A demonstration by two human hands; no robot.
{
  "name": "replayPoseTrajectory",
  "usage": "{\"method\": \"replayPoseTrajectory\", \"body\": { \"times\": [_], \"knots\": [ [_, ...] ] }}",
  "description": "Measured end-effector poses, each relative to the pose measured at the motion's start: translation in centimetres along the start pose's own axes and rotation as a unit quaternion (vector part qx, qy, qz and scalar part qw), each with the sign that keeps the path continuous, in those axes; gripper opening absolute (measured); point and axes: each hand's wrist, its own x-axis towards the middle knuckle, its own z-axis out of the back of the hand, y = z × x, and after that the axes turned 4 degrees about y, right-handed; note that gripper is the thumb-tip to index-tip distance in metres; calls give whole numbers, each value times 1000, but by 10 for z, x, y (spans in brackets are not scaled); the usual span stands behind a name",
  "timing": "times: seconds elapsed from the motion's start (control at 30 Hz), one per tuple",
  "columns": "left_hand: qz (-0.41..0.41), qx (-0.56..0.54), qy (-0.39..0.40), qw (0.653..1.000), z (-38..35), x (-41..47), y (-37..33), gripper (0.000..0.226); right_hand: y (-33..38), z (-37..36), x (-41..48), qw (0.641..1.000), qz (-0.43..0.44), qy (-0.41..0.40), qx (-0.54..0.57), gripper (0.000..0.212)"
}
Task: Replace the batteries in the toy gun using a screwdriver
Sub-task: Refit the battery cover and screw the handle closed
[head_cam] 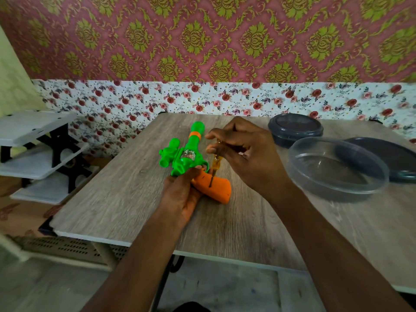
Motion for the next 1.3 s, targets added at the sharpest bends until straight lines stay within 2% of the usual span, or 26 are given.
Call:
{"method": "replayPoseTrajectory", "body": {
  "times": [0.2, 0.33, 0.47, 0.57, 0.67, 0.8, 0.93, 1.07, 1.2, 1.3],
  "knots": [
    [3, 8, 0, 1000, -1, -1, -1, 45, 1, 9, -6, 995, -44, 72, 57, 27],
    [-3, 7, 4, 1000, -2, -1, -2, 45, 4, 2, -9, 998, -35, 20, 40, 24],
    [-9, 9, 8, 1000, -2, -3, -2, 43, 5, -4, -8, 998, 21, -31, -50, 20],
    [-10, 12, 11, 1000, -1, -2, 0, 43, 6, -7, -7, 993, 38, -35, -104, 23],
    [-13, 10, 13, 1000, -2, -4, 0, 44, 4, -3, -6, 998, -9, 4, -56, 22],
    [-14, 12, 7, 1000, -1, -1, 0, 46, 9, 1, -9, 997, -54, 51, 25, 33],
    [-9, 16, 2, 1000, -1, 0, 1, 44, 10, 6, -6, 997, -26, 35, -58, 20],
    [-11, 17, 11, 1000, 1, 2, 1, 42, 5, 5, -4, 994, -27, 25, -103, 25],
    [-3, 10, 13, 1000, 1, 3, 2, 43, 4, 11, 1, 985, -158, 62, 36, 27],
    [-3, 18, 7, 1000, 3, 6, 3, 44, 6, 13, 3, 981, -165, 70, 81, 34]
  ]
}}
